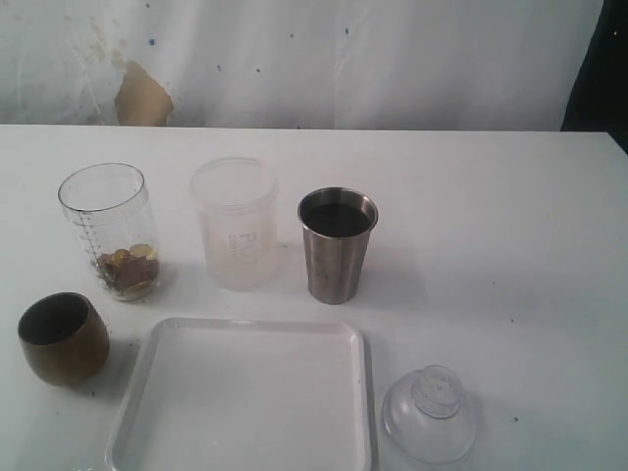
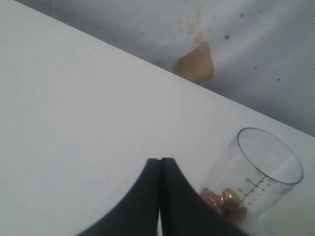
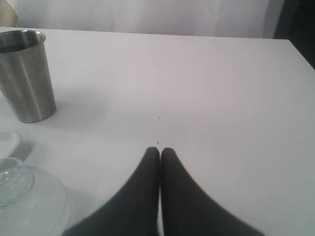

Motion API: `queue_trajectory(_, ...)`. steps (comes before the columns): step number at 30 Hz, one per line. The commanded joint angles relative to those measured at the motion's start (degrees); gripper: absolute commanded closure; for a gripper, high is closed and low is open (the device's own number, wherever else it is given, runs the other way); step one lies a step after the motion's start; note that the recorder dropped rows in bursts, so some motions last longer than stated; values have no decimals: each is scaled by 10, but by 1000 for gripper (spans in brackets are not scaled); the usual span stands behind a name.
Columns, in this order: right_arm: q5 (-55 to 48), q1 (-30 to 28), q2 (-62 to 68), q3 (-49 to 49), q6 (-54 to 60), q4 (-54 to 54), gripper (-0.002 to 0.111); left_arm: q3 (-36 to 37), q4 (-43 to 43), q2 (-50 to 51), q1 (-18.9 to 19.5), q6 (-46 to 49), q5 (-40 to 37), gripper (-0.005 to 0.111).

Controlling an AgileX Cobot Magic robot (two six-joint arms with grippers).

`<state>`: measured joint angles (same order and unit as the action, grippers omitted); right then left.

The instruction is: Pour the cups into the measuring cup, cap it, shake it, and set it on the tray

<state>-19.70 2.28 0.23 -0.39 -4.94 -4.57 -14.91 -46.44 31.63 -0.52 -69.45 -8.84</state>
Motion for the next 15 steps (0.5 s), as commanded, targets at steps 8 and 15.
queue_trajectory(8,0,2,-2,4,2,0,108,-5,8,-173,-56,20,-6,107)
queue_trajectory(15,0,2,-2,4,2,0,108,-5,8,-175,-56,20,3,107)
